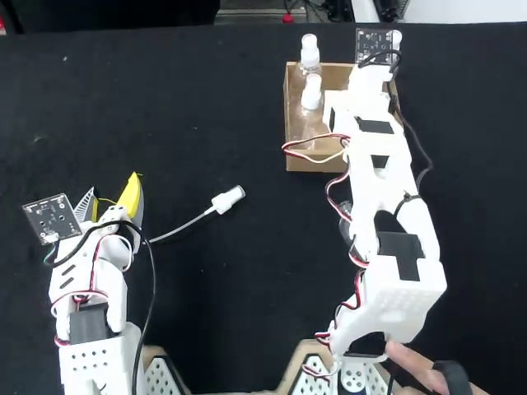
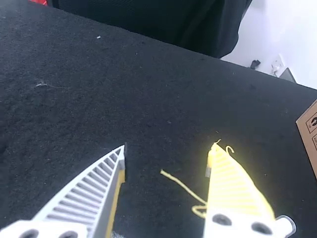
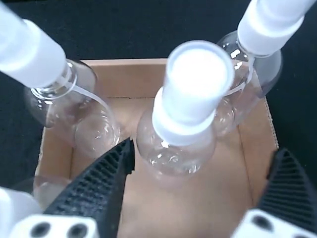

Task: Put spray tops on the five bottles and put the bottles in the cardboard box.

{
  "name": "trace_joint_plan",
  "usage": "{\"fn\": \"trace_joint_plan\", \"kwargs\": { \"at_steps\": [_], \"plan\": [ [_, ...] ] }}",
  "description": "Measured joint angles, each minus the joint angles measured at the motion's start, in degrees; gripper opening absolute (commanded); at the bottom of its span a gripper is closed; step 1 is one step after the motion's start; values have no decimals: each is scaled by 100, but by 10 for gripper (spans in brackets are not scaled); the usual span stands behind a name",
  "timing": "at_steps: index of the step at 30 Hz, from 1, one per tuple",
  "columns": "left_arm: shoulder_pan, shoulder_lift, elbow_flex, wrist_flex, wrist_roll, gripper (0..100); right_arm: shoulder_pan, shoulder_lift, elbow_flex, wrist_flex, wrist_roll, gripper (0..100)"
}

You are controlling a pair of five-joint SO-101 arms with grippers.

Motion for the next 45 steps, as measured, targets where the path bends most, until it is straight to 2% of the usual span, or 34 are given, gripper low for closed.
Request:
{"fn": "trace_joint_plan", "kwargs": {
  "at_steps": [15, 30, 45],
  "plan": [
    [0, 0, 0, 0, 0, 256, 0, 0, 0, 0, 0, 417],
    [0, 0, 0, 0, 0, 256, 0, 0, -149, 492, 0, 417],
    [0, 0, 0, 0, 0, 256, 0, -571, -149, 730, 0, 417]
  ]
}}
